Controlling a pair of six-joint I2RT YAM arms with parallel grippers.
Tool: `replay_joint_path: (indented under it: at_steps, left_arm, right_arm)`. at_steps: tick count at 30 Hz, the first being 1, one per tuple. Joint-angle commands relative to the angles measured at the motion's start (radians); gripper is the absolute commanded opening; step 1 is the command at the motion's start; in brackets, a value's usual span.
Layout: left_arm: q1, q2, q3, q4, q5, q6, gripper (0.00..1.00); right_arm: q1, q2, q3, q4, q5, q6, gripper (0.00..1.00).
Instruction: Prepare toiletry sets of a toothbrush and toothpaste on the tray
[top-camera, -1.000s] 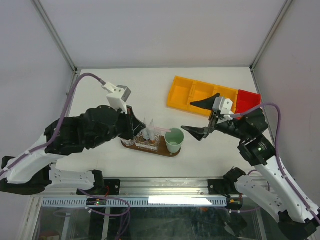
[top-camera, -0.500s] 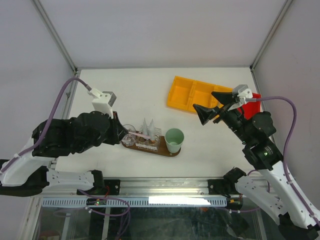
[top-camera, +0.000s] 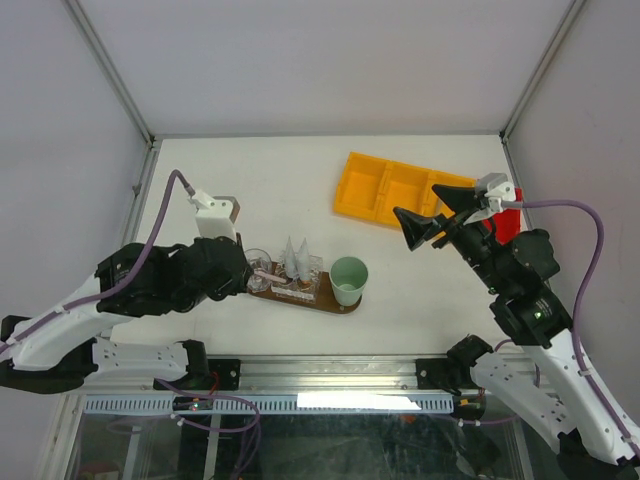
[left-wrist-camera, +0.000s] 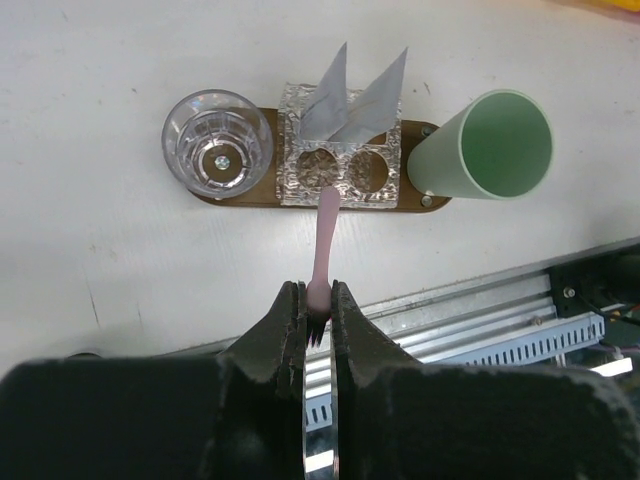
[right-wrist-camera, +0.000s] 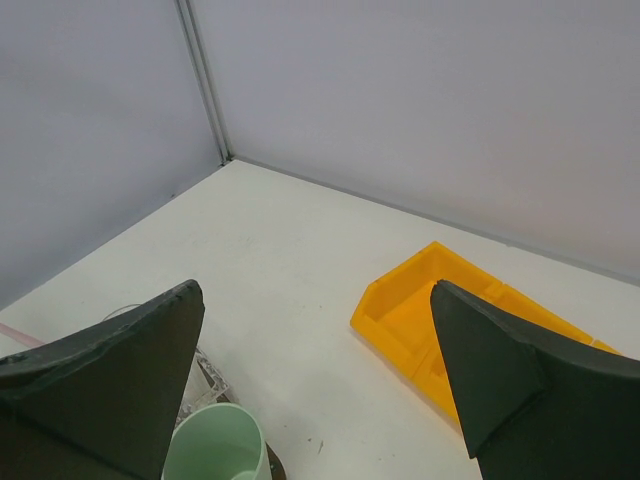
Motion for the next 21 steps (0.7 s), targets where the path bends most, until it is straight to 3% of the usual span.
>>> replay_joint_path:
  at_steps: [1, 21]
  left_arm:
    - [-0.006, -0.022, -0.03, 0.012, -0.075, -0.067, 0.0]
    - [-0.006, 0.02, -0.144, 0.115, -0.124, -0.12, 0.0]
  right_arm:
    - [-0.002, -0.012, 0.003, 0.019, 0.003, -0.004, 1.0]
    - [-0.002, -0.04, -0.01, 0.007, -0.007, 0.01, 1.0]
